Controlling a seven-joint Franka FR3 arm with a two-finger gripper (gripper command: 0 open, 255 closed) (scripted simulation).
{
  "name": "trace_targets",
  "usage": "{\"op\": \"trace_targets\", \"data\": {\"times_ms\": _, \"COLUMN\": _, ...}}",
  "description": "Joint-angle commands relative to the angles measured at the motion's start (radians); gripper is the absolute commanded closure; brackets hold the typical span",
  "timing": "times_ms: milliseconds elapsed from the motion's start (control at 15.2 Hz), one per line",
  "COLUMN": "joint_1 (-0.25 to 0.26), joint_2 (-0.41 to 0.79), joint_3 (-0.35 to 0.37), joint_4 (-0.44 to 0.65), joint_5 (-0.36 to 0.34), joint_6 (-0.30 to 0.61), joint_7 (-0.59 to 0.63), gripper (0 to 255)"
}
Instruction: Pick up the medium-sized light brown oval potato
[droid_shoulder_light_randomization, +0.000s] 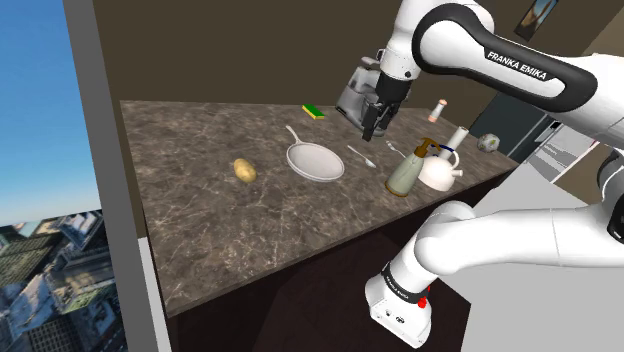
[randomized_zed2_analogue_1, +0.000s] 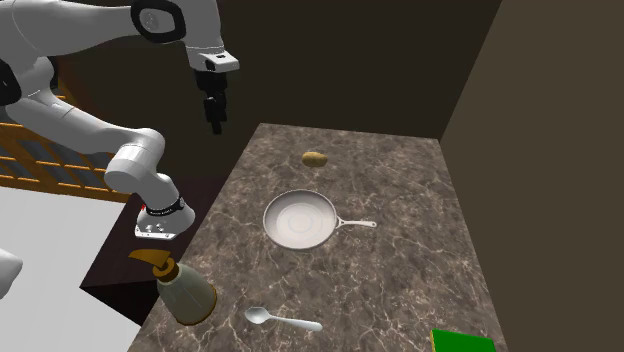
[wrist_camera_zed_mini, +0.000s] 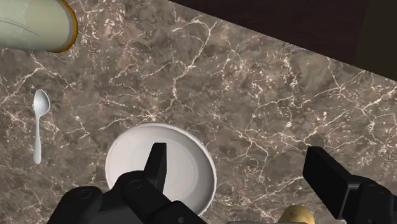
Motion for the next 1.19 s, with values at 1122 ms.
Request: {"op": "trace_targets", "data": {"times_ms": 1122, "joint_1": 0.023, "joint_2": 0.464, "joint_3": 0.117, "joint_4": -0.01, "joint_5": 0.081, "joint_6": 0.507, "joint_7": 0.212, "gripper": 0}}
